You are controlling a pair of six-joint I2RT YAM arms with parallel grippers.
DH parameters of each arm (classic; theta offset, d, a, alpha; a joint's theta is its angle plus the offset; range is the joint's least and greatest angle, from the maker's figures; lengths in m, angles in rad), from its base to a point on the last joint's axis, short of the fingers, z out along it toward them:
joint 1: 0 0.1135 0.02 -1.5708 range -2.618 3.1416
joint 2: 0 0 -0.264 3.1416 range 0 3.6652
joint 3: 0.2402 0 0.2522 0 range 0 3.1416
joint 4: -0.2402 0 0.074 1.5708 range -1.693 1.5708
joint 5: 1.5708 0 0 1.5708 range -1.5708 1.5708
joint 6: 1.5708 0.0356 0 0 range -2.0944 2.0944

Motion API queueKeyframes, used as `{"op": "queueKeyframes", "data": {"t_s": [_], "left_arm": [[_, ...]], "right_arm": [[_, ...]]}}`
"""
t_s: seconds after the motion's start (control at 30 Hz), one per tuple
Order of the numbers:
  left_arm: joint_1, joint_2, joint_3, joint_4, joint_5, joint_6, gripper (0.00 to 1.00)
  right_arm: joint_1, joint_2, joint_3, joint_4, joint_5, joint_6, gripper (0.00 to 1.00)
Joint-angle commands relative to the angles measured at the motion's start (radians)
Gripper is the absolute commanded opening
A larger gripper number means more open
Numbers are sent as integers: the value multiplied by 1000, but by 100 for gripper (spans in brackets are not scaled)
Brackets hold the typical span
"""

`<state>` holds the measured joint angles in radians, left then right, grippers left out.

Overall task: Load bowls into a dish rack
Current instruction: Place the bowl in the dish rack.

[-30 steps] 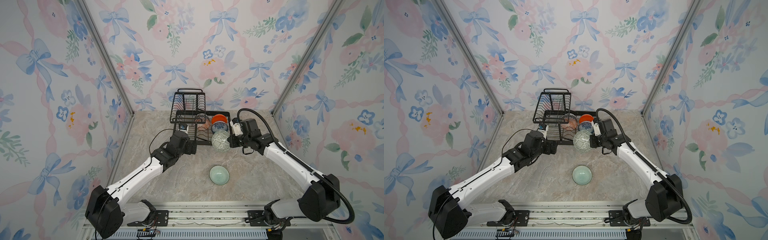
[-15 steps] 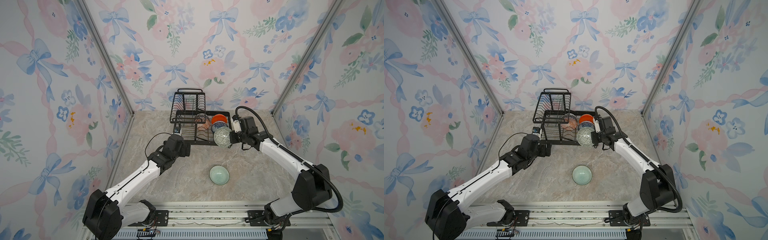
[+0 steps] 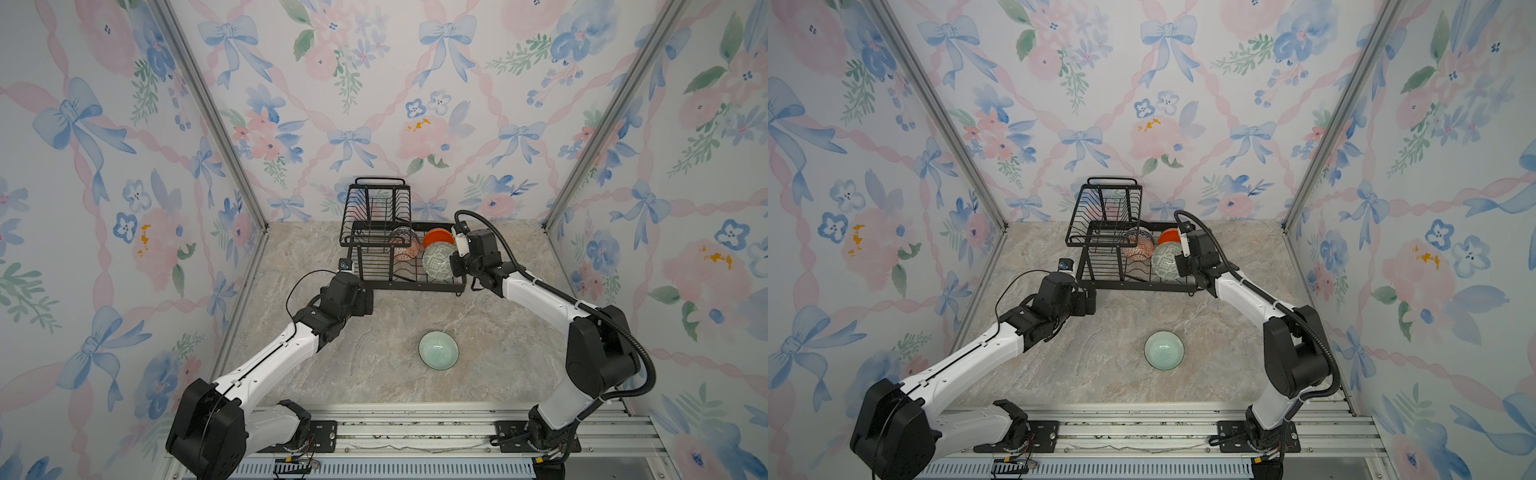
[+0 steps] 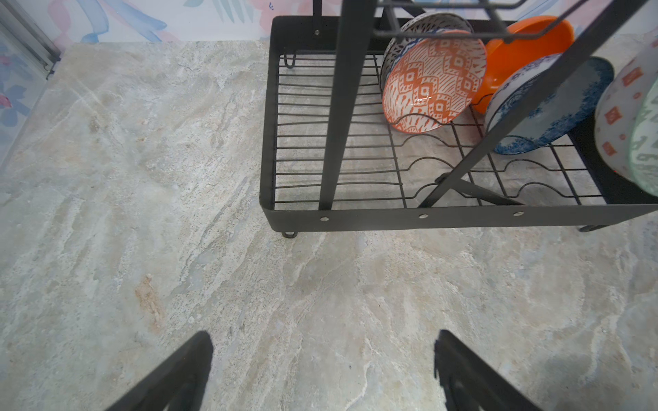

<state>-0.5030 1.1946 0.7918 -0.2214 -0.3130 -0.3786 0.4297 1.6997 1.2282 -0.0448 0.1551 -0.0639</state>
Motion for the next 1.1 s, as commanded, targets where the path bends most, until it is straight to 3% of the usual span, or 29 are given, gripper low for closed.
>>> {"op": "queueKeyframes", "data": {"t_s": [0.0,0.4,1.07], "left_arm": [[22,-3,-14,27,18,-17,98],[77,-7,-32,32,50,-12,98],[131,-23,-48,32,99,-5,98]], "right_arm": [[43,27,22,180,75,-71,0],[116,141,-56,550,178,-204,0],[193,339,-30,852,311,-370,0]]}}
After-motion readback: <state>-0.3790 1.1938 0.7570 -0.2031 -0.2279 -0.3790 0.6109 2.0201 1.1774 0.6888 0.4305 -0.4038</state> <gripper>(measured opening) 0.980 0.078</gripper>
